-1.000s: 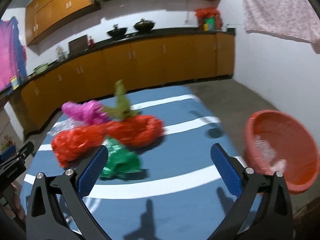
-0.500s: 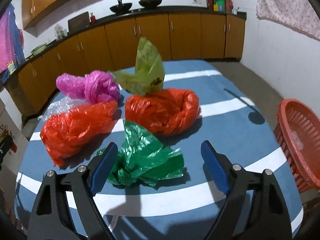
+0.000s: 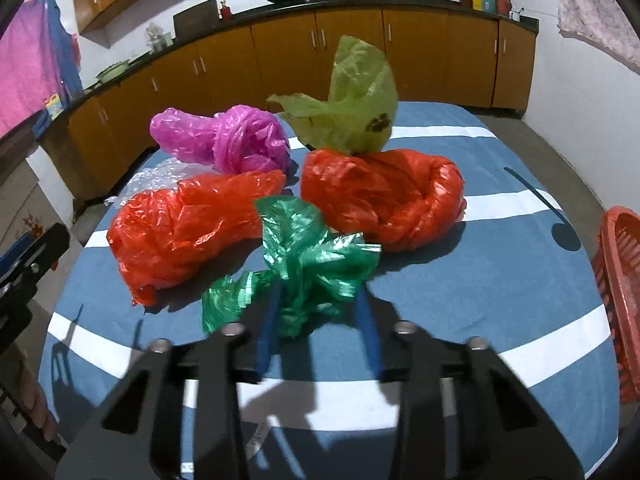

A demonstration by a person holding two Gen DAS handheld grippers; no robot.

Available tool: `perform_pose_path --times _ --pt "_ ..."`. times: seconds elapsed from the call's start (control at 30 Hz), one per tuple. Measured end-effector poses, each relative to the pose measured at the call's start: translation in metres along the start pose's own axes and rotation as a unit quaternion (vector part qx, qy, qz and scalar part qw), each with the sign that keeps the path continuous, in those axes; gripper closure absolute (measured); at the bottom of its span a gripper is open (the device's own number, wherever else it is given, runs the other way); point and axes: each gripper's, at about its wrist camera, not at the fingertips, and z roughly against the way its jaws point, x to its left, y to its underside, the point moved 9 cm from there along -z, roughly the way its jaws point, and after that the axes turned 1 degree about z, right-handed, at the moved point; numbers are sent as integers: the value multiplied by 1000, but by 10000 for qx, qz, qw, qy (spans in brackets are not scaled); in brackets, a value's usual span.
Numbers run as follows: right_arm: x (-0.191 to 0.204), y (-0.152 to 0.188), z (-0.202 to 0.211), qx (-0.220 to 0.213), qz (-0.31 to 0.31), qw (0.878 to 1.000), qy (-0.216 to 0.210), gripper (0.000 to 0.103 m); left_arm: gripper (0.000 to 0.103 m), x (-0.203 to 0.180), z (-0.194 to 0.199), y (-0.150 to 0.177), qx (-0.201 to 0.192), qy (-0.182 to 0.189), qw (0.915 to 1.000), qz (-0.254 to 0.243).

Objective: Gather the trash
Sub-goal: 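Move both tools back to the mat and grasp the green bag with the right tool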

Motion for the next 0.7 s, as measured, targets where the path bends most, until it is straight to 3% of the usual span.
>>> perform_pose_path --times 0.03,0.2,0.47,0.7 --pt "-1 0 2 -15 2 10000 12 87 4 -2 -1 0 -2 21 10000 -13" --pt "-18 3 12 -71 -78 9999 85 92 4 -20 -6 -2 29 165 9998 -87" --pt "-57 13 36 -209 -288 9988 334 92 4 -52 -21 -8 80 356 9991 -231" --pt "-84 26 50 -226 -538 9973 443 92 6 -78 -49 -2 375 418 9969 -556"
